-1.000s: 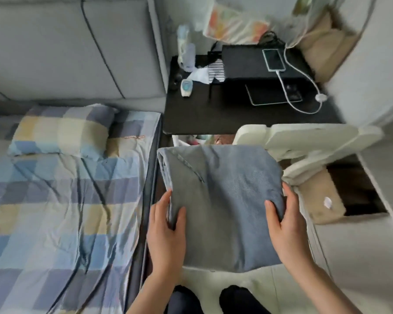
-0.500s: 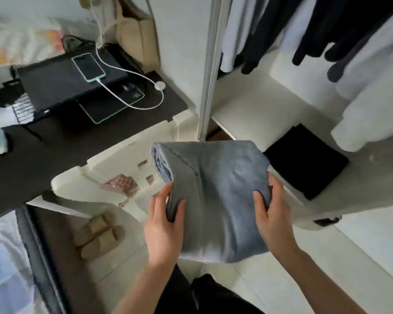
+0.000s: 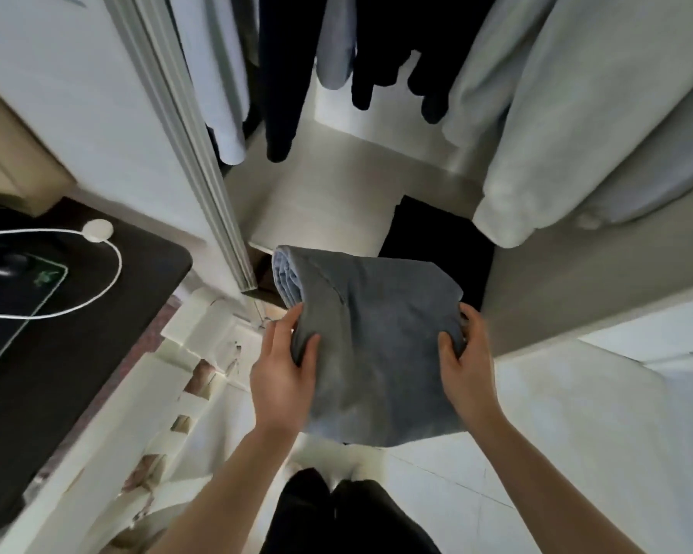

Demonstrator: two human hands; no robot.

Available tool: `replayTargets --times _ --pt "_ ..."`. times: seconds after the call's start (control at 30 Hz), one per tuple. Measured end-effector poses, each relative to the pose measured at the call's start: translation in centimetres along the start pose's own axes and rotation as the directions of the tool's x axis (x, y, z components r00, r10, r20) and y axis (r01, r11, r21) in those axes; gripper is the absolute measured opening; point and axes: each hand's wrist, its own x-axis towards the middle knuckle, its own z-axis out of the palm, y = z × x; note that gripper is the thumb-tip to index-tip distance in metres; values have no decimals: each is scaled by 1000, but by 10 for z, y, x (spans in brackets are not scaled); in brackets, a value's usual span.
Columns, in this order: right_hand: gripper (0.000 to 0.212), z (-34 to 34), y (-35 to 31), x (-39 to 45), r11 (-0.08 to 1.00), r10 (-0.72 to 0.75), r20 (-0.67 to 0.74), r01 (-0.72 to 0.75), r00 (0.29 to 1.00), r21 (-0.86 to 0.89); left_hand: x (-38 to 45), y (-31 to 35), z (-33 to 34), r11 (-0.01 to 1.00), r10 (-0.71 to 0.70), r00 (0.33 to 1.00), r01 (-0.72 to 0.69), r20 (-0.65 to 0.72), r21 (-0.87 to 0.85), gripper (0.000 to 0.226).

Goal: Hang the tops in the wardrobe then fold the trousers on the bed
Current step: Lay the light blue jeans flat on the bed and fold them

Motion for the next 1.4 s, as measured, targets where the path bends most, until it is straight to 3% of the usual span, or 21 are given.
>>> replayTargets --times 0.27,0.37,0.47,0.53,0.6,0.67,0.7,0.77,0.87,0.97,1.03,1.13,1.23,1.33,1.4 --pt "41 18 51 105 986 117 -249 -82 961 148 117 2 95 989 127 978 -111 166 -99 40" --pt "40 19 66 155 978 103 -355 -31 929 204 158 12 136 975 194 959 -165 208 -148 40" --pt "40 14 83 198 996 24 -524 27 852 90 199 19 174 954 238 952 -192 192 -229 43" --pt "43 17 101 223 998 22 -569 -48 822 -30 216 7 202 958 255 922 -201 292 -204 55" --pt "50 21 123 237 953 -31 -451 -109 892 -282 219 -15 227 968 227 814 -249 534 -32 81" --pt "67 28 135 236 782 -12 -133 -74 991 -619 211 -34 242 883 135 674 -415 726 221 100" --pt "77 33 140 231 673 15 -5 -14 1000 -740 206 -41 246 818 98 632 -491 769 300 101" --pt "93 43 145 219 528 6 151 125 988 -840 198 -48 249 691 61 595 -605 802 396 96" --pt "99 57 154 204 401 91 320 259 943 -879 195 -52 253 534 93 626 -688 774 492 88" --pt "103 64 161 204 339 106 261 211 960 -917 200 -56 263 431 213 621 -753 754 497 83" --pt "88 63 165 209 321 31 235 213 971 -923 203 -57 267 367 343 610 -787 714 496 76" --pt "64 65 168 217 307 -41 253 254 966 -917 205 -60 273 296 379 591 -807 712 512 66" --pt "53 67 169 217 314 -155 196 236 968 -920 209 -58 278 293 407 542 -840 735 457 55" --pt "54 61 173 211 333 -222 123 194 967 -923 209 -61 277 299 477 543 -839 691 454 41" --pt "56 56 181 202 351 -218 142 213 966 -912 201 -64 272 315 509 540 -841 670 439 43"
